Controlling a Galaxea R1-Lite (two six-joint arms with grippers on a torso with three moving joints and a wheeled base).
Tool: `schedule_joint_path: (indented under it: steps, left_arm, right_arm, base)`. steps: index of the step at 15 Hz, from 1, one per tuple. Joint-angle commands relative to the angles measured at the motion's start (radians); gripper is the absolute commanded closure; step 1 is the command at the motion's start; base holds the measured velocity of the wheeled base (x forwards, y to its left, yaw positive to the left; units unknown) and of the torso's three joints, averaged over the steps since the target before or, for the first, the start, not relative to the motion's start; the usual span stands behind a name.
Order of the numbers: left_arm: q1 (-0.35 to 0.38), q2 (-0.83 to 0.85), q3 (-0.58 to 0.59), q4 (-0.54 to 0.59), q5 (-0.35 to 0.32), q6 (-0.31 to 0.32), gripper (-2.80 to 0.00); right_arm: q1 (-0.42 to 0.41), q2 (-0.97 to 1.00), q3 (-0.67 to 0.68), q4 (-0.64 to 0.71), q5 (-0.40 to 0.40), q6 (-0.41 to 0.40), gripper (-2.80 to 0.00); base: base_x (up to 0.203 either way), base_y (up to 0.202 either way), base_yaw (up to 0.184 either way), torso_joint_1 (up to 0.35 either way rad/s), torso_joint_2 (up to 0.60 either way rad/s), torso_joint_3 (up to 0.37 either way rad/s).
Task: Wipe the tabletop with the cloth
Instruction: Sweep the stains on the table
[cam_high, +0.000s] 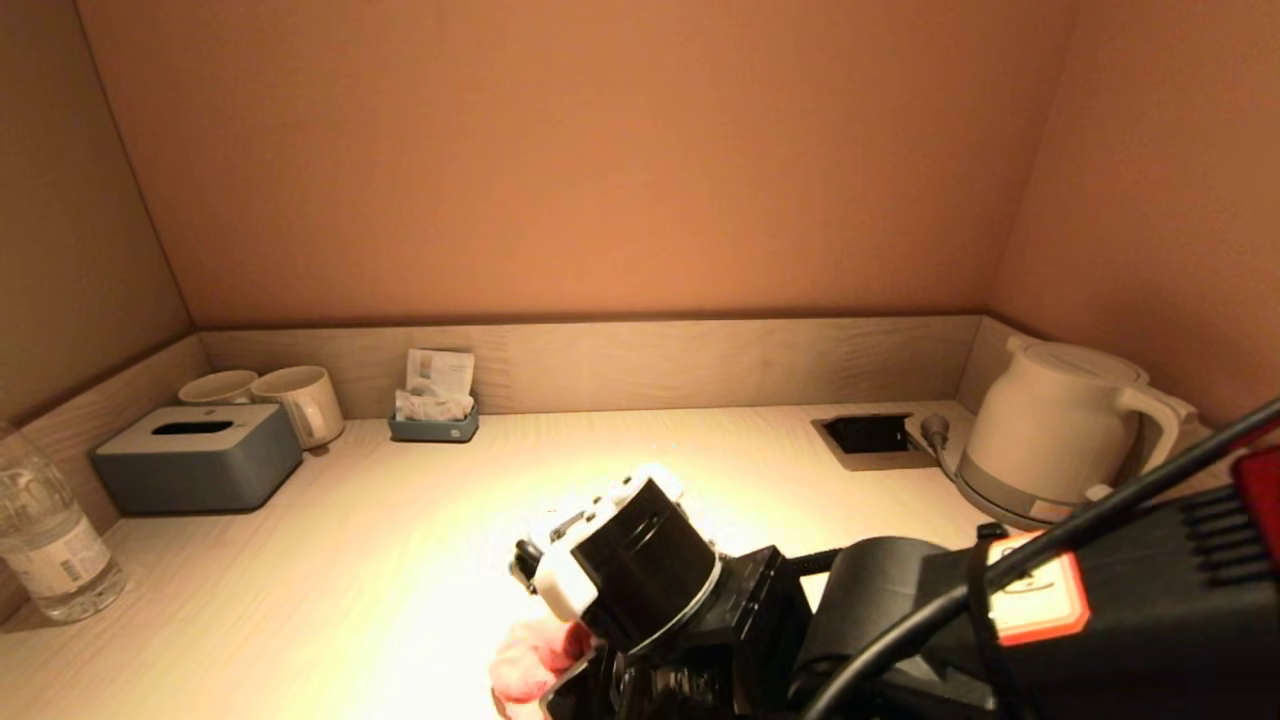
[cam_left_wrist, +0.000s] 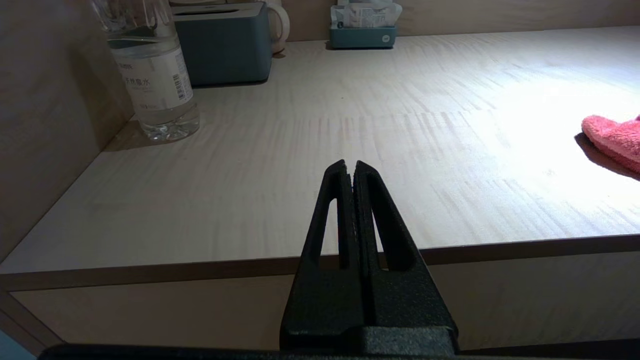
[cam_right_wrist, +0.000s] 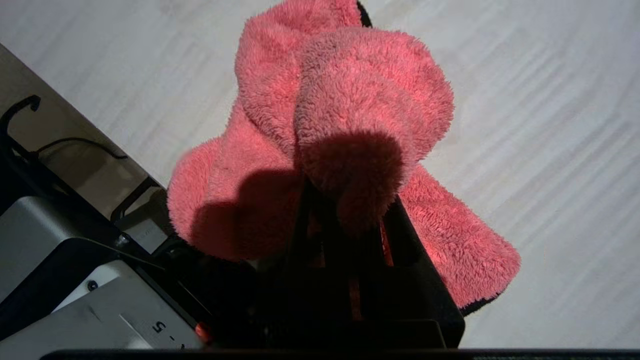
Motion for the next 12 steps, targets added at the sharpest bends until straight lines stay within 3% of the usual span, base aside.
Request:
schedule_joint_path:
  steps: [1, 6, 12]
  left_arm:
    - [0.001, 0.001, 0.0, 0.0, 0.0, 0.0, 0.0]
    - [0.001, 0.001, 0.0, 0.0, 0.0, 0.0, 0.0]
    - [-0.001, 0.001, 0.0, 0.0, 0.0, 0.0, 0.0]
  right_arm:
    - [0.017, 0.041, 0.029, -0.032, -0.001, 0.004, 0.0]
    - [0.042, 0.151, 0.058, -0.174, -0.002, 0.016, 0.0]
    - [0.007, 0.23, -0.062, -0.22, -0.012, 0.008, 0.0]
  base:
    - [0.0, 0.0, 0.0, 0.0, 0.0, 0.0]
    - [0.0, 0.0, 0.0, 0.0, 0.0, 0.0]
    - [0.0, 0.0, 0.0, 0.0, 0.0, 0.0]
